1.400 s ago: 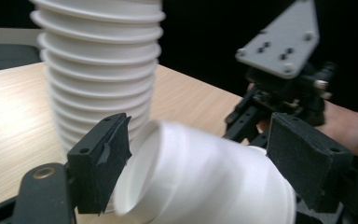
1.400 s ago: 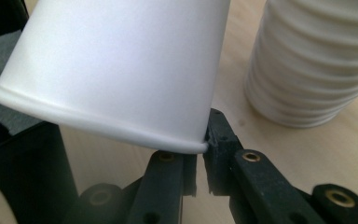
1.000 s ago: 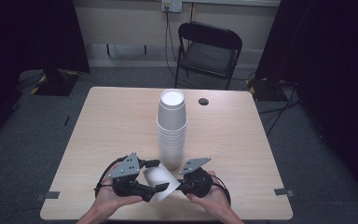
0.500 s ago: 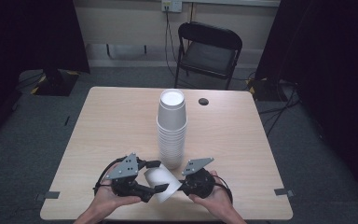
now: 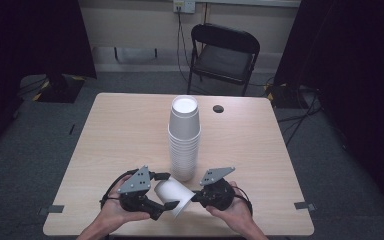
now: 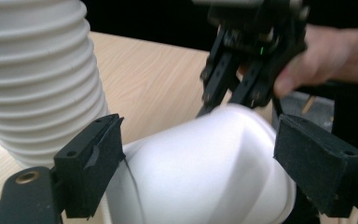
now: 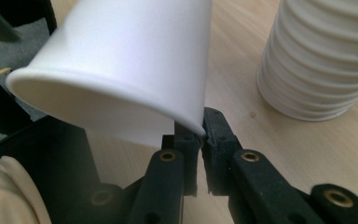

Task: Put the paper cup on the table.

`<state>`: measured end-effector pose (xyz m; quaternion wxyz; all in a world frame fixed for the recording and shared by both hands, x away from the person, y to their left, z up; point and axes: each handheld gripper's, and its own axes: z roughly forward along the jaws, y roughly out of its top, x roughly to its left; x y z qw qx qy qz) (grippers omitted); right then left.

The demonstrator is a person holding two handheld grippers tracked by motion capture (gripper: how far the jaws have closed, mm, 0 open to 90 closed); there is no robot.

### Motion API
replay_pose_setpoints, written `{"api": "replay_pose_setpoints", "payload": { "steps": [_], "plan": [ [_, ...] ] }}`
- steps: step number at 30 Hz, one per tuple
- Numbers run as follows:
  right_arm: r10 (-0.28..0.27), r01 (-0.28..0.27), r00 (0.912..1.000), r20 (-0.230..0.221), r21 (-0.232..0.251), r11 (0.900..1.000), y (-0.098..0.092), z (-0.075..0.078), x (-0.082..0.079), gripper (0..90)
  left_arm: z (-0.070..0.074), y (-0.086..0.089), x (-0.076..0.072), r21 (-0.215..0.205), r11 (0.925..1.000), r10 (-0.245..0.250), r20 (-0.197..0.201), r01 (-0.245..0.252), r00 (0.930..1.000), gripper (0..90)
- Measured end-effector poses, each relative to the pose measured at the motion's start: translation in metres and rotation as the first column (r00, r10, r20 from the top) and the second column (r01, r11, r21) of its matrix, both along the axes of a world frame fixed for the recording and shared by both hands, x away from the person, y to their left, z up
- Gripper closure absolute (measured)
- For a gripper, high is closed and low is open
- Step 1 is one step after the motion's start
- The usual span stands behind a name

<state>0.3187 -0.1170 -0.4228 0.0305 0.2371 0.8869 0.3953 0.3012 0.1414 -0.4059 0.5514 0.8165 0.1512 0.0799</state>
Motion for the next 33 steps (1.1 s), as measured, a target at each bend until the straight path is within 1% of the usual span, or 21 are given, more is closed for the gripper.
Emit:
{"api": "replay_pose_setpoints", "payload": {
  "steps": [1,2,3,4,6,8,9,12,14,16,19,20,21,22,23,24,25,26,28,31,33],
  "plan": [
    [-0.006,0.006,1.0000,0.000,0.009,1.000,-0.001,0.001,0.000,86.2,-0.001,-0.001,0.000,0.007,0.9999,-0.013,-0.008,0.013,0.9999,17.6],
    [-0.004,0.004,1.0000,0.002,0.009,1.000,-0.003,0.002,0.001,86.4,-0.003,-0.002,0.000,0.022,0.9993,-0.030,-0.003,0.030,0.9995,17.6],
    [-0.003,0.003,1.0000,0.001,0.014,1.000,-0.004,0.004,0.001,86.7,-0.004,-0.003,-0.001,0.025,0.9991,-0.033,0.006,0.033,0.9994,17.6],
    [-0.004,0.004,1.0000,0.001,0.018,1.000,-0.004,0.004,0.002,86.8,-0.006,-0.004,-0.001,0.012,0.9993,-0.037,0.005,0.037,0.9993,17.8],
    [-0.005,0.005,1.0000,-0.001,0.018,1.000,-0.006,0.003,0.002,86.8,-0.007,-0.006,-0.001,0.023,0.9983,-0.053,-0.002,0.053,0.9986,17.7],
    [-0.004,0.004,1.0000,-0.004,0.020,1.000,-0.007,0.003,0.003,86.9,-0.007,-0.004,-0.001,0.031,0.9981,-0.054,-0.004,0.054,0.9986,16.5],
    [-0.003,0.003,1.0000,-0.004,0.019,1.000,-0.007,0.003,0.003,87.0,-0.008,-0.003,0.000,0.022,0.9982,-0.055,-0.007,0.055,0.9985,16.3],
    [-0.005,0.005,1.0000,-0.007,0.033,0.999,-0.009,0.005,0.004,87.3,-0.010,-0.001,0.002,0.025,0.9975,-0.066,-0.007,0.067,0.9978,15.7],
    [-0.005,0.006,1.0000,-0.007,0.035,0.999,-0.010,0.006,0.004,87.3,-0.010,0.000,0.001,0.020,0.9977,-0.064,-0.017,0.064,0.9978,15.2],
    [-0.006,0.007,0.9999,-0.016,0.047,0.999,-0.013,0.008,0.005,87.6,-0.011,0.000,0.001,0.035,0.9964,-0.078,0.001,0.078,0.9970,15.1],
    [-0.006,0.008,0.9995,-0.032,0.057,0.998,-0.015,0.009,0.006,87.7,-0.013,0.002,0.002,0.042,0.9943,-0.098,0.013,0.098,0.9951,15.1],
    [-0.007,0.009,0.9993,-0.036,0.060,0.998,-0.016,0.010,0.006,87.8,-0.014,0.003,0.002,0.046,0.9946,-0.094,0.024,0.093,0.9953,15.1],
    [-0.007,0.009,0.9993,-0.036,0.060,0.998,-0.016,0.010,0.006,87.8,-0.014,0.003,0.002,0.046,0.9946,-0.094,0.024,0.093,0.9953,15.1],
    [-0.003,0.007,0.9986,-0.052,0.071,0.997,-0.017,0.010,0.008,87.9,-0.015,0.003,0.002,0.065,0.9932,-0.099,0.035,0.096,0.9945,14.9],
    [-0.003,0.007,0.9985,-0.056,0.074,0.997,-0.018,0.010,0.008,87.9,-0.017,0.003,0.002,0.086,0.9896,-0.120,0.053,0.115,0.9914,14.9],
    [-0.001,0.005,0.9983,-0.058,0.073,0.997,-0.018,0.010,0.008,87.9,-0.019,0.003,0.002,0.095,0.9877,-0.130,0.063,0.124,0.9894,15.2],
    [0.002,0.002,0.9982,-0.060,0.068,0.998,-0.018,0.011,0.008,87.9,-0.020,0.003,0.002,0.109,0.9850,-0.142,0.066,0.134,0.9877,15.2],
    [0.004,0.000,0.9981,-0.061,0.066,0.998,-0.018,0.011,0.008,88.0,-0.022,0.003,0.003,0.105,0.9841,-0.150,0.059,0.144,0.9868,15.1],
    [0.008,-0.003,0.9975,-0.070,0.068,0.998,-0.018,0.011,0.008,88.1,-0.026,0.003,0.004,0.095,0.9850,-0.150,0.057,0.144,0.9871,15.1],
    [0.000,0.005,0.9970,-0.077,0.067,0.998,-0.017,0.010,0.009,88.1,-0.028,0.002,0.004,0.114,0.9816,-0.163,0.080,0.153,0.9835,14.6],
    [-0.002,0.008,0.9967,-0.081,0.071,0.997,-0.017,0.010,0.009,88.1,-0.029,0.002,0.003,0.134,0.9775,-0.175,0.084,0.163,0.9810,14.9]
  ]
}}
